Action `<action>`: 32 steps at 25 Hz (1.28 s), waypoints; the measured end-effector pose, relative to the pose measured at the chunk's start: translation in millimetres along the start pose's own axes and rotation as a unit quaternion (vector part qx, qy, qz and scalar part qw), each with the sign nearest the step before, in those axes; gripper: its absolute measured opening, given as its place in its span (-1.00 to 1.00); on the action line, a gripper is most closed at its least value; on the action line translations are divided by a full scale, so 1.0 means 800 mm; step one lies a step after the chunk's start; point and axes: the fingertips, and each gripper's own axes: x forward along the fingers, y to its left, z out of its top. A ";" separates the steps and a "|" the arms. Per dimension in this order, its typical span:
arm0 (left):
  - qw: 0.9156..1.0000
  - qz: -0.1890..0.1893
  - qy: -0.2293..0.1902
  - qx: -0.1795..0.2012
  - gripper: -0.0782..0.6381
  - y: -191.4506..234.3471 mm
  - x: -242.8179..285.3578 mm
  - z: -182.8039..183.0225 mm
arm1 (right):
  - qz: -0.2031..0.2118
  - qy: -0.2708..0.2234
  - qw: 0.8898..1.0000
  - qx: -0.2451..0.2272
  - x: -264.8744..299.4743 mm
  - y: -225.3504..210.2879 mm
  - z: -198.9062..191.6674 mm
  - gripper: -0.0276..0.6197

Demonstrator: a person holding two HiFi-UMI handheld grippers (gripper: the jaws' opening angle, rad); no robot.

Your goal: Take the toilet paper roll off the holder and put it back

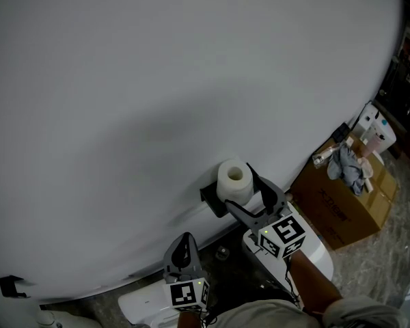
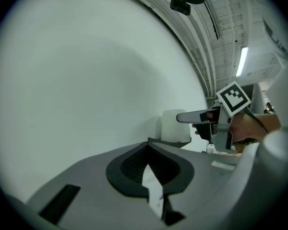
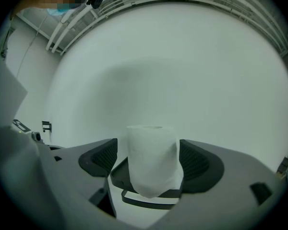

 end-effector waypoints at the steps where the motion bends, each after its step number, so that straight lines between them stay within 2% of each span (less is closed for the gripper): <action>1: 1.000 0.000 0.000 0.000 -0.77 0.001 0.002 0.000 | 0.000 0.001 1.000 0.000 0.003 0.000 -0.001 0.21; 24: 1.000 0.013 0.009 -0.012 -0.77 0.030 0.020 -0.012 | -0.003 0.032 0.999 -0.002 0.055 -0.009 -0.018 0.21; 32: 1.000 0.003 0.013 -0.013 -0.77 0.023 0.021 -0.015 | -0.008 0.040 0.999 -0.004 0.057 -0.010 -0.020 0.21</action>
